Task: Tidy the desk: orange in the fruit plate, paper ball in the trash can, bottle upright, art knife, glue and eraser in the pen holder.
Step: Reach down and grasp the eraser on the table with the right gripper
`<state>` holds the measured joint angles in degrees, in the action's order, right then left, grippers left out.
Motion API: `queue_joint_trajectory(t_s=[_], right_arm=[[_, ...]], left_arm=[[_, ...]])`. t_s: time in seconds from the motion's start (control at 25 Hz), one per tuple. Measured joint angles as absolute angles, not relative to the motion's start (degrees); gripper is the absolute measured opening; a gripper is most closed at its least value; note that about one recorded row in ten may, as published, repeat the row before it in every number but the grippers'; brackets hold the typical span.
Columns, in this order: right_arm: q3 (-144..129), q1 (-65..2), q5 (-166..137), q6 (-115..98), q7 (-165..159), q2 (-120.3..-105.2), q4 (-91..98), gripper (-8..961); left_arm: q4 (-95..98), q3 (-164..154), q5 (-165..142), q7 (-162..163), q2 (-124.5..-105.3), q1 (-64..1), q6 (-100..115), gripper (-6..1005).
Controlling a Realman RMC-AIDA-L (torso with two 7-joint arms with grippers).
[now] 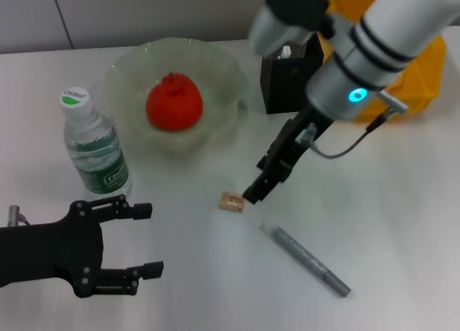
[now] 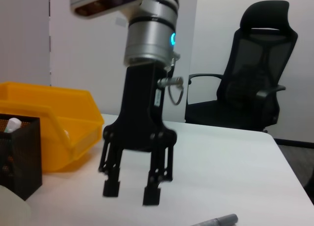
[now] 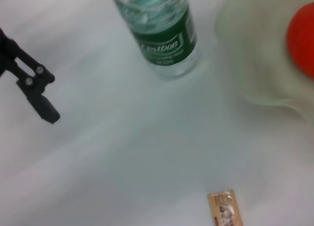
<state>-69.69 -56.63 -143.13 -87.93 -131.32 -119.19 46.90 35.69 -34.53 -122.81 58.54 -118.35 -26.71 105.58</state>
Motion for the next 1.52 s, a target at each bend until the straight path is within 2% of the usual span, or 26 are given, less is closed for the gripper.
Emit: queue_joint_trajectory(t_s=[0.16,0.84,1.52], right_arm=[[-77.3,-57.2,-141.9,-82.9,-131.2,-119.65,44.8,702],[-92.3,-55.1,-133.9,-70.6,-126.3,-119.76,44.5,700],[-94.4,-55.3,-133.8,-67.1,-125.9,-119.8,42.0,570]], left_arm=[[35.7,-35.9,-122.9,58.9,-118.24,-26.8,105.8,840],[35.7,-36.0,-123.4,59.6,-118.06,-26.3,105.2,840],[35.7,-36.0,-123.7,59.9,-118.06,-25.8,103.1,840]])
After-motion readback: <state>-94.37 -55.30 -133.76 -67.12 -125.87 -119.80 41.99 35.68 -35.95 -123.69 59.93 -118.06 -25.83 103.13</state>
